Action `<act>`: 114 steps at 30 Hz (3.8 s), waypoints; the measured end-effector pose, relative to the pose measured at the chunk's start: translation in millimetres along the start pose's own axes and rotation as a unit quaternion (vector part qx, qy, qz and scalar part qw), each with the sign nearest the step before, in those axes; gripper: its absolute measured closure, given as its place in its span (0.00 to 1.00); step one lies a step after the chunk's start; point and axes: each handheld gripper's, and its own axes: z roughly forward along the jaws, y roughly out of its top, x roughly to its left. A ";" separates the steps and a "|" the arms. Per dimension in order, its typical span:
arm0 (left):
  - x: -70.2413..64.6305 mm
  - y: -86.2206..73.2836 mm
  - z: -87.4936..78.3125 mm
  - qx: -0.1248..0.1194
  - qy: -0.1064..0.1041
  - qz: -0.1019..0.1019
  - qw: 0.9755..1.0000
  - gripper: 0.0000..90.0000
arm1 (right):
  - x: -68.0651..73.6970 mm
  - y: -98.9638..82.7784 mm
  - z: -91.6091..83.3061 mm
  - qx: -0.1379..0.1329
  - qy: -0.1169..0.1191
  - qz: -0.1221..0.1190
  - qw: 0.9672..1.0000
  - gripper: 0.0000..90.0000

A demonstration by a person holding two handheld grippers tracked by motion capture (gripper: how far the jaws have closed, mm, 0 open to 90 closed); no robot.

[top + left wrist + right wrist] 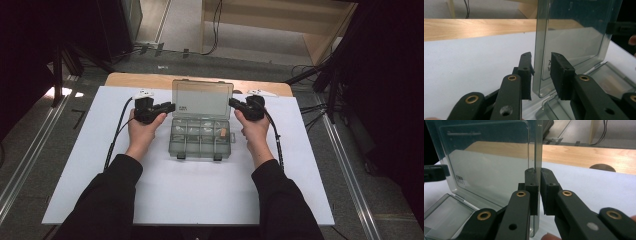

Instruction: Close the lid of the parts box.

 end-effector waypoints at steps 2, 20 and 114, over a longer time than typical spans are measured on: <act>1.5 2.9 -3.9 -0.005 -0.006 -0.006 1.000 0.79 | 0.3 -2.5 -1.5 -0.009 0.002 -0.006 1.000 0.92; 9.3 21.7 10.3 0.023 -0.003 -0.058 0.998 1.00 | 2.4 -12.5 -9.9 -0.041 0.007 -0.056 0.998 0.92; -21.7 -2.0 -14.1 -0.001 -0.079 -0.023 0.997 1.00 | 4.1 -23.9 -34.6 -0.020 0.063 0.000 0.998 0.98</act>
